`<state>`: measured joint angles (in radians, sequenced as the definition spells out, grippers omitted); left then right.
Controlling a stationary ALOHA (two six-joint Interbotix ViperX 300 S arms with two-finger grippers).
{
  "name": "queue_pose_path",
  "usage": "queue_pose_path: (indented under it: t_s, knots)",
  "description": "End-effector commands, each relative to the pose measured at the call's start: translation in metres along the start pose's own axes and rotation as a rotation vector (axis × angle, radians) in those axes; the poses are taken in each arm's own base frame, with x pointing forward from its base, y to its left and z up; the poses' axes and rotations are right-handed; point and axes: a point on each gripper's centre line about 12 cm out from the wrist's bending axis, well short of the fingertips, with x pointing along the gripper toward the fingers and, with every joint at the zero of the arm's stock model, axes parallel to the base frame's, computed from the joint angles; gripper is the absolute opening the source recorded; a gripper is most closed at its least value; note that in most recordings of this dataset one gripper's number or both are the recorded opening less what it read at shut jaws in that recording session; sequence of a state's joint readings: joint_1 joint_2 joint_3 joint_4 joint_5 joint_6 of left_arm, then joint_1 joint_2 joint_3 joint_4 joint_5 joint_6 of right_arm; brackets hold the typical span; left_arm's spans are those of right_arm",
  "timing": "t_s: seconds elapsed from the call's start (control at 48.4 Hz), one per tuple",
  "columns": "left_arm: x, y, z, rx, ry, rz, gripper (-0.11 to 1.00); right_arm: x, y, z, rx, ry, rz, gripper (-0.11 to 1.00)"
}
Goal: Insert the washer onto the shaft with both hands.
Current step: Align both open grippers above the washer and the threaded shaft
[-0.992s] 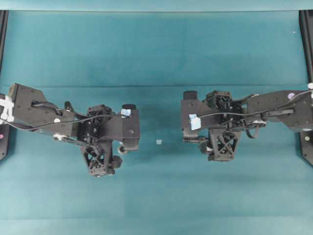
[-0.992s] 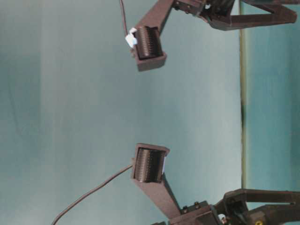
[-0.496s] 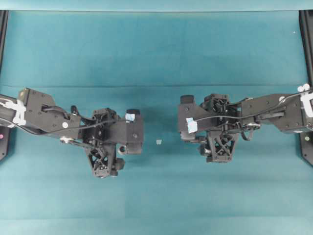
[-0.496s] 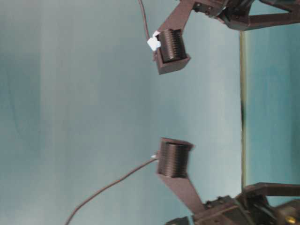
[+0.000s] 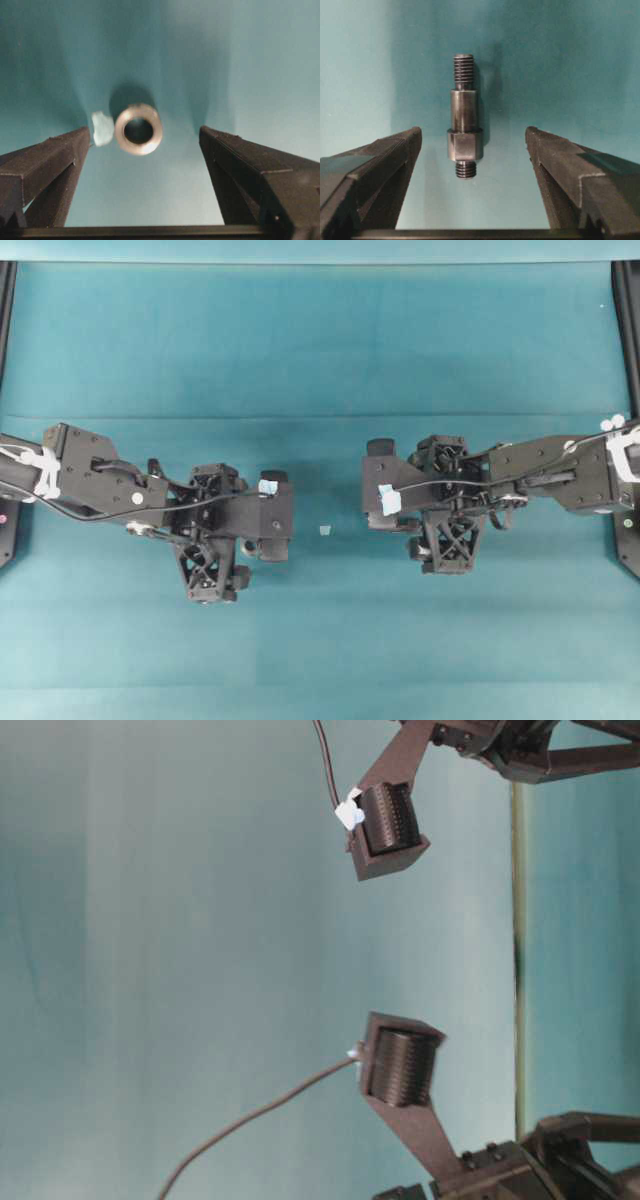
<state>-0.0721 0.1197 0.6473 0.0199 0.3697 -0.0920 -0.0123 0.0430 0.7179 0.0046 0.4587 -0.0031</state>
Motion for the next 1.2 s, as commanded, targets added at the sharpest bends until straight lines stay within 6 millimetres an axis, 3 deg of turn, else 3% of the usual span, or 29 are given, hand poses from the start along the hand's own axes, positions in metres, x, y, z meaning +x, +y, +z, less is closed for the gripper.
queue_pose_path:
  t_s: [0.0,1.178]
  knots:
    - [-0.003,0.003,0.004,-0.003,-0.019,0.003,0.96,-0.002,0.002,0.003,-0.007,-0.014,0.002,0.98]
    - [0.009,0.006,0.004,-0.027,-0.054,0.003,0.96,0.007,0.002,-0.005,-0.002,0.009,0.003,0.98]
